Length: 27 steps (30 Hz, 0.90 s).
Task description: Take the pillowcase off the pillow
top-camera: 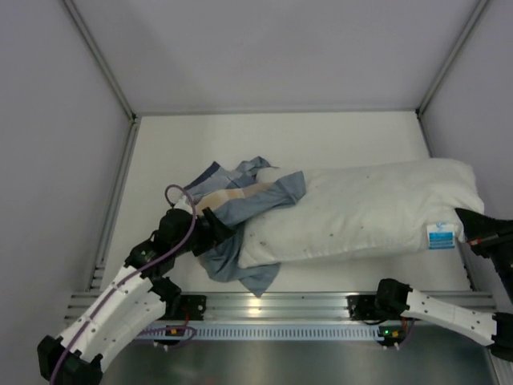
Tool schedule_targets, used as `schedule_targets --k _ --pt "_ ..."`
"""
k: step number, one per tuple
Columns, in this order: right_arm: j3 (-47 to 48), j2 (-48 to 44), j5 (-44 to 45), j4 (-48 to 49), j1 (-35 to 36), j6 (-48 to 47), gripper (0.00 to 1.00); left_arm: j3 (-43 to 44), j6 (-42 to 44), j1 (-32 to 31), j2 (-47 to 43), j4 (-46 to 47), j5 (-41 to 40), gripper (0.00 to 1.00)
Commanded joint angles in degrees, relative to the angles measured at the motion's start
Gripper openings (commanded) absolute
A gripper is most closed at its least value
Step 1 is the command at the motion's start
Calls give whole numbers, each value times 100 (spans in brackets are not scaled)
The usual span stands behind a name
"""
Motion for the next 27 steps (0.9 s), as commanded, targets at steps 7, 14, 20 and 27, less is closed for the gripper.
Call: schedule_targets --k 7,14,20,27 --pt "-249 426 -522 1267 -55 -643 0 -3 -669 32 3755 4114 600 56" --pt "40 330 -479 1258 -64 -871 0 826 -493 399 5138 3600 -282 0" --pt "672 365 -172 1101 -90 -1293 0 580 -476 1374 3708 2388 -1361 0" --pt "1245 242 171 1056 -117 -1671 0 1571 727 2817 2941 1112 -961 0"
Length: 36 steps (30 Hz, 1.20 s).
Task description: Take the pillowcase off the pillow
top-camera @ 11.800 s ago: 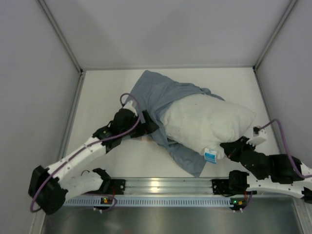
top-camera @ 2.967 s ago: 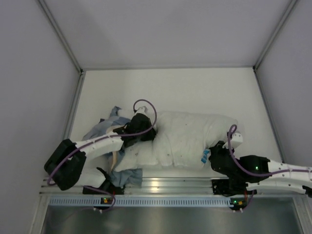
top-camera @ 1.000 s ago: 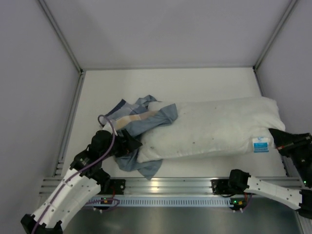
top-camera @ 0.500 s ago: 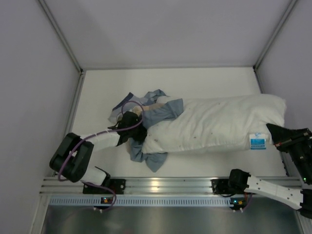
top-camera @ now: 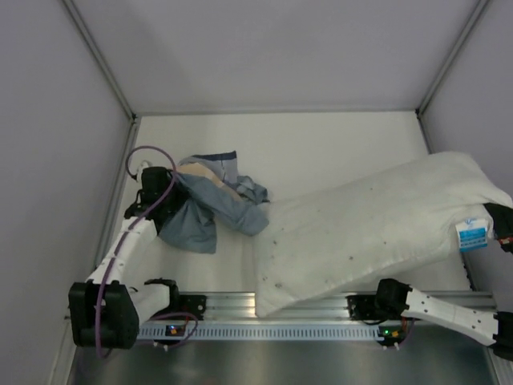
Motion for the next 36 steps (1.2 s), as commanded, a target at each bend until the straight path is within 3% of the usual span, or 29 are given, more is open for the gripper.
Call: schedule_targets --k 1,10,13,18,19,20,22,24,27,29,31,36 --pt "268 -51 379 409 -99 -343 0 578 746 394 64 -619 -16 0" --pt "-345 -78 405 233 -64 -150 0 720 1247 1290 -181 -936 116 0" --pt "-837 62 695 233 120 8 0 772 1397 1335 -374 -962 546 0" --pt "-1515 458 1213 233 453 666 0 1018 1677 1335 -814 -1375 484 0" --pt "-1690 685 1301 233 533 842 7 1062 1731 1343 -858 -1402 738 9" --pt "-1735 817 1389 233 612 852 14 1123 1766 1326 -919 -1446 1323 40" --pt "-1797 1282 1565 233 771 852 30 1115 1854 1335 -1024 -1446 2020 53" --pt "-1849 1529 1592 207 771 966 38 1045 1863 1335 -1244 -1455 2967 61" --pt "-2025 1855 1295 198 753 1326 58 984 2003 1326 -1683 -1446 3813 84" --pt "-2332 2022 1119 189 762 1756 77 957 1986 1326 -2129 -1446 4035 99" --pt "-2700 2215 820 259 762 2090 98 1018 1960 1326 -2395 -1551 3993 99" --pt "-3080 3050 48 559 771 2328 100 1098 1740 1326 -2730 -1719 4334 99"
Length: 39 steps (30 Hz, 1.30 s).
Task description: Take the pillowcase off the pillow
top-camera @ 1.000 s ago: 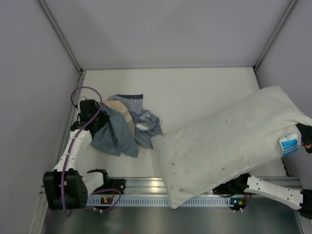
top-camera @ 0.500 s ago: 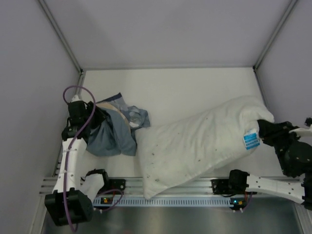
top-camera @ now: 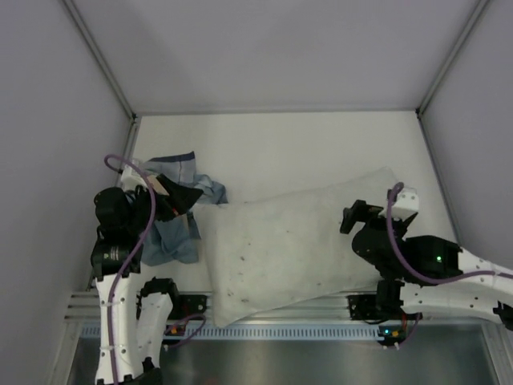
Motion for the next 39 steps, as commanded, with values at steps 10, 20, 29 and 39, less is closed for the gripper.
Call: schedule_targets --k 10,20,29,39 --pt "-1350 908 -2008 1488 525 1393 88 -874 -52 10 92 -49 1068 68" --pt "-2529 494 -1396 1876 816 2615 85 -1639 -884 -1604 751 932 139 27" --pt "-2082 1389 -3435 3807 -2266 -159 91 -1893 -1757 -4059 2130 2358 -1463 31" --pt "683 4420 -4495 4231 -4412 -2542 93 -1755 -2513 -6422 3745 4187 -2509 27"
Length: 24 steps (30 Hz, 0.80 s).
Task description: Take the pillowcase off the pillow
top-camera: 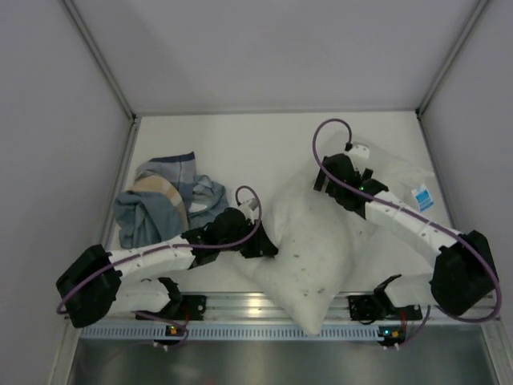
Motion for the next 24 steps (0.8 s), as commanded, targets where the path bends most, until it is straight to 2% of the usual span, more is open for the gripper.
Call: schedule_targets --k 1,5,9,14,19,23,24 --pt "905 665 -913 559 -435 -987 93 278 -316 -722 758 839 -489 27" --pt "1793 1097 -1579 568 -875 -1435 92 823 -387 -1180 1593 1164 -596 25" --pt "1936 852 -1748 542 -867 -1665 92 1263 -484 -1199 2523 1596 -394 25" --pt "1523 -253 -1687 454 -858 -1779 93 2124 -527 -1199 3298 1780 -130 25" --pt "1417 -1248 -1705 173 -858 -1753 97 2871 -431 -1199 3896 1579 -129 25" --pt "1610 -1952 -1792 -667 -867 -1578 98 3766 -308 -1199 4353 1219 -86 22" --pt "1645 -2066 -1557 -915 -858 -1325 97 3847 -334 -1199 4424 1209 -42 21"
